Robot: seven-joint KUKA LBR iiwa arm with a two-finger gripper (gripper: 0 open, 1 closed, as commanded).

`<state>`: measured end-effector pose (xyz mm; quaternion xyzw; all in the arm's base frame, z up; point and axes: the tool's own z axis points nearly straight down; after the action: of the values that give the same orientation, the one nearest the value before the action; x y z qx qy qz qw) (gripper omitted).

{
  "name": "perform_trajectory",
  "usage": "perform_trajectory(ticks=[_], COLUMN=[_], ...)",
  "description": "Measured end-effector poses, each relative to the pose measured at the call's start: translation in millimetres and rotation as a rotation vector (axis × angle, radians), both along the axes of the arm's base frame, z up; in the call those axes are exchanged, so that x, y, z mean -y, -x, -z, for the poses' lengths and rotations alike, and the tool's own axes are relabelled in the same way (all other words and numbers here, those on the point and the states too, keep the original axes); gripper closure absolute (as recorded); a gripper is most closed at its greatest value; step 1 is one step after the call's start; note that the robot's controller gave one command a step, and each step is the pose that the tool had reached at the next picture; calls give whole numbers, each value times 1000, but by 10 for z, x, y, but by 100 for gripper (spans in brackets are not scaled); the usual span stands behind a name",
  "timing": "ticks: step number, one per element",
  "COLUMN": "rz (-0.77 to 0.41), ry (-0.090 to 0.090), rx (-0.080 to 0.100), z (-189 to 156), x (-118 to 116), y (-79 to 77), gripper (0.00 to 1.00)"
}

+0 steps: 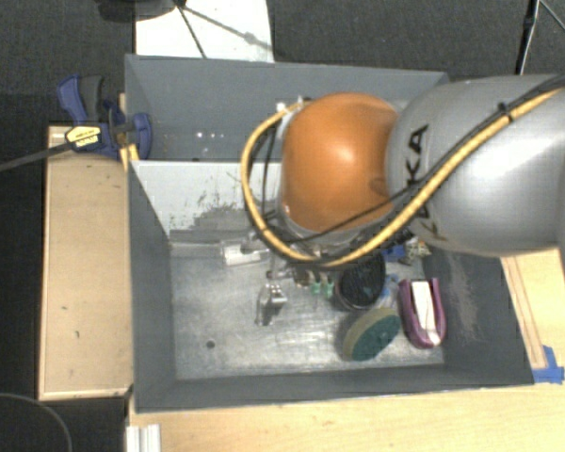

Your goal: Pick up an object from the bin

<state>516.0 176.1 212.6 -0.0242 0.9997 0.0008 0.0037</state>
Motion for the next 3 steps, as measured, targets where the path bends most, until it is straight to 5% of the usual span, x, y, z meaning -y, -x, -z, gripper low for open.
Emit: perform_trajectory(ticks=[1, 2, 3], rz=[-139, -290, -20], ry=[3, 5, 3], rx=[-12, -11, -2], z=[951, 1288, 833], x=[498, 1407, 1938], y=[42, 299, 222], gripper=[0, 0, 0])
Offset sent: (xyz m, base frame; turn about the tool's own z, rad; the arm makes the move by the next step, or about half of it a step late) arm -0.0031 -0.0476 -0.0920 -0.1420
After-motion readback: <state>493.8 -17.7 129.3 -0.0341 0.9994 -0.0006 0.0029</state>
